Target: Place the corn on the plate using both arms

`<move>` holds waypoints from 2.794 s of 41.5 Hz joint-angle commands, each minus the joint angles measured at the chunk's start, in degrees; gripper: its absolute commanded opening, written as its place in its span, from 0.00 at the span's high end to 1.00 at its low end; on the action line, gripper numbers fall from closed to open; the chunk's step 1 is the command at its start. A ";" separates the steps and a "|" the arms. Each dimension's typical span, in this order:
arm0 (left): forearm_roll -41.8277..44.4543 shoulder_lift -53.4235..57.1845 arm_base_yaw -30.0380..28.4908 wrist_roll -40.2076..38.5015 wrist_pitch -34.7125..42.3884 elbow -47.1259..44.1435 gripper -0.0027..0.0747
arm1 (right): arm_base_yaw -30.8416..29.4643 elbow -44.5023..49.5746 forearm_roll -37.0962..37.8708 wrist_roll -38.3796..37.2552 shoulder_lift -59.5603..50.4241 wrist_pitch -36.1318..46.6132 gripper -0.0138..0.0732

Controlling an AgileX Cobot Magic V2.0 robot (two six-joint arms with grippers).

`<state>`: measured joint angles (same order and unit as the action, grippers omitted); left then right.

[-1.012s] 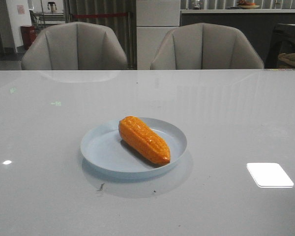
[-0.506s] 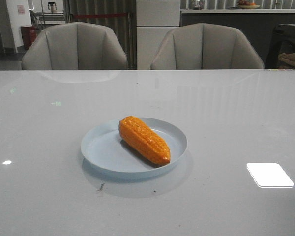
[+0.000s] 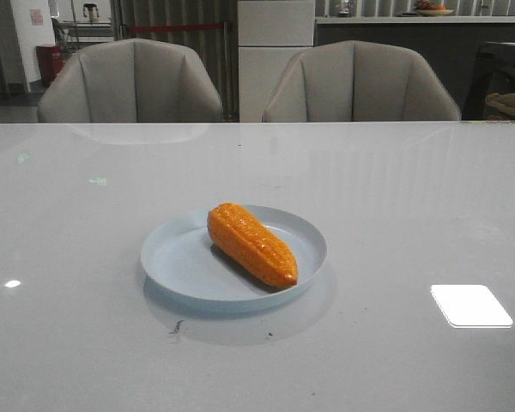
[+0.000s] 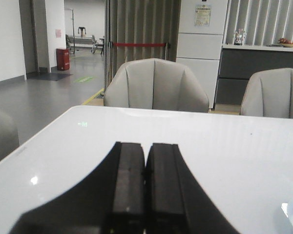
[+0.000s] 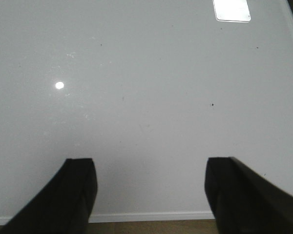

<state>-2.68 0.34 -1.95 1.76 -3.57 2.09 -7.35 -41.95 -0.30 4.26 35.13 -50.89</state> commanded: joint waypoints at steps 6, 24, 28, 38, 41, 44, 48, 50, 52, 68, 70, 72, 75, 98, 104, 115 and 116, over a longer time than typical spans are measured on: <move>-0.64 0.91 0.05 -0.63 6.60 -4.54 0.85 | -0.41 -1.50 -0.13 0.11 -0.05 3.75 0.19; -0.64 0.91 3.63 -0.63 0.69 -4.58 0.85 | -0.41 -1.50 -0.13 0.11 -0.05 3.75 0.19; -0.64 0.91 3.63 -0.63 0.69 -4.58 0.85 | -0.41 -1.50 -0.13 0.11 -0.05 3.75 0.19; -0.64 0.91 3.63 -0.63 0.69 -4.58 0.85 | -0.41 -1.50 -0.13 0.11 -0.05 3.75 0.19; -0.64 0.91 3.63 -0.63 0.69 -4.58 0.85 | -0.41 -1.50 -0.13 0.11 -0.05 3.75 0.19; -0.64 0.91 3.63 -0.63 0.69 -4.58 0.85 | -0.41 -1.50 -0.13 0.11 -0.05 3.75 0.19; -0.64 0.91 3.63 -0.63 0.69 -4.58 0.85 | -0.36 -1.50 -0.13 0.11 -0.67 3.74 0.19; -0.64 0.91 3.63 -0.63 0.69 -4.58 0.85 | -0.04 -1.50 -0.13 0.11 -1.19 3.74 0.19; -0.64 0.91 3.63 -0.63 0.69 -4.58 0.85 | 0.61 -1.50 1.18 0.11 -2.27 4.21 0.19; -0.64 0.91 3.63 -0.63 0.69 -4.58 0.85 | 9.89 1.37 1.11 0.11 -18.84 11.84 0.20; -0.64 0.91 3.63 -0.63 0.69 -4.58 0.85 | 10.06 2.98 0.62 0.11 -21.29 14.66 0.22; -0.64 0.91 3.63 -0.63 0.69 -4.58 0.85 | 10.12 4.86 0.30 0.11 -23.69 17.80 0.27; -0.64 0.91 3.63 -0.63 0.69 -4.58 0.85 | 10.12 8.37 -0.89 0.11 -26.98 23.42 0.38; -0.64 0.91 3.63 -0.63 0.69 -4.58 0.85 | 11.34 38.13 -3.68 0.11 -36.78 64.17 0.81; -0.64 0.91 3.63 -0.63 0.69 -4.58 0.85 | 12.70 42.16 -3.68 0.11 -36.78 62.26 0.81; -0.64 0.91 3.63 -0.63 0.69 -4.58 0.85 | 13.05 42.36 -3.68 0.11 -36.78 51.29 0.81; -0.64 0.91 3.63 -0.63 0.69 -4.58 0.85 | 13.05 42.36 -3.68 0.11 -36.78 51.29 0.81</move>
<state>-2.87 0.34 1.42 1.76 -7.58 -0.39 5.68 1.66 -3.94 4.26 -0.73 -2.56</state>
